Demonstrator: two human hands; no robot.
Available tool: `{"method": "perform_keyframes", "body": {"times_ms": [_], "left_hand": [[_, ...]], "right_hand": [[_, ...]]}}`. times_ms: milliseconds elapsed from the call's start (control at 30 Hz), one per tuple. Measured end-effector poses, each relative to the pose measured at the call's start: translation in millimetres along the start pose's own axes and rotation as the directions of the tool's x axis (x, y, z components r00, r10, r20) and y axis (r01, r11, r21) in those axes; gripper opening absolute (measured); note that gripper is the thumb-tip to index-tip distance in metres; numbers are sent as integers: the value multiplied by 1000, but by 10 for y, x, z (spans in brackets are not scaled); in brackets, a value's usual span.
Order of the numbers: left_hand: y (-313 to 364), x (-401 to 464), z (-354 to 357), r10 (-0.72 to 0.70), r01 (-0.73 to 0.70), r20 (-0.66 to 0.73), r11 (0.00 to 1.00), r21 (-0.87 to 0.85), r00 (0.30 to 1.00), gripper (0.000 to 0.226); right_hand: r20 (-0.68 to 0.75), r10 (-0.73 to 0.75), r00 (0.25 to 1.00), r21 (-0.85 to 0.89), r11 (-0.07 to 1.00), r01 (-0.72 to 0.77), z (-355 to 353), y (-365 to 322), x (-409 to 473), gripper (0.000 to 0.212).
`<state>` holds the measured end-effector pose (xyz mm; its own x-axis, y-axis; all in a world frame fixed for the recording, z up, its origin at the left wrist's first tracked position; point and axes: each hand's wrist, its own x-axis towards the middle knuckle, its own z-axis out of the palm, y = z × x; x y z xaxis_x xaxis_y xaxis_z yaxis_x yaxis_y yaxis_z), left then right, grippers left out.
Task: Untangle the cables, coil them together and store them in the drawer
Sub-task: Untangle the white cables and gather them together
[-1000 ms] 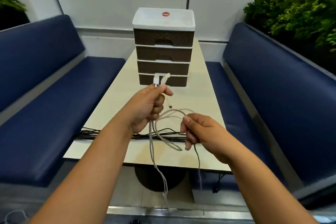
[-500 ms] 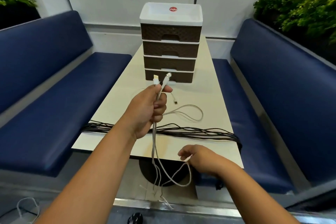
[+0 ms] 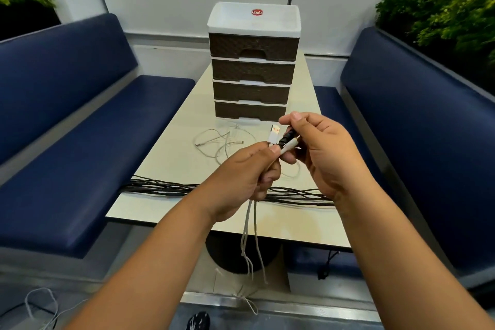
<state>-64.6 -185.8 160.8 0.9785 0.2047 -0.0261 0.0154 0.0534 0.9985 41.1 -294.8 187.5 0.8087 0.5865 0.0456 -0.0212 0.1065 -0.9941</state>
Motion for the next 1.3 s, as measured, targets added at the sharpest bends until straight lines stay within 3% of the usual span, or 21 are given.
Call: {"method": "perform_keyframes", "body": {"times_ms": [200, 333, 533, 700, 867, 1000, 1300], "left_hand": [[-28, 18, -21, -79, 90, 62, 973, -213, 995, 37], [-12, 35, 11, -71, 77, 42, 983, -166, 997, 41], [-29, 134, 32, -3, -29, -162, 980, -195, 987, 29], [-18, 160, 24, 22, -37, -153, 995, -91, 988, 27], [-3, 173, 19, 81, -82, -121, 997, -8, 989, 30], [11, 193, -27, 42, -43, -46, 999, -15, 998, 35], [-15, 284, -246, -15, 16, 14, 998, -54, 1000, 37]], "right_hand": [[94, 15, 995, -218, 976, 6, -12, -50, 14, 32], [146, 27, 989, -317, 948, 21, -38, -85, 36, 33], [-75, -24, 997, -179, 984, 10, 57, 90, -48, 37], [-110, -135, 985, -155, 981, 117, 123, 155, -60, 14], [-174, -139, 975, -103, 987, 123, 122, 131, 1, 13], [-256, -114, 960, 1, 993, 118, 137, 123, 95, 13], [-62, 60, 996, 233, 972, -44, 238, 130, 340, 23]]}}
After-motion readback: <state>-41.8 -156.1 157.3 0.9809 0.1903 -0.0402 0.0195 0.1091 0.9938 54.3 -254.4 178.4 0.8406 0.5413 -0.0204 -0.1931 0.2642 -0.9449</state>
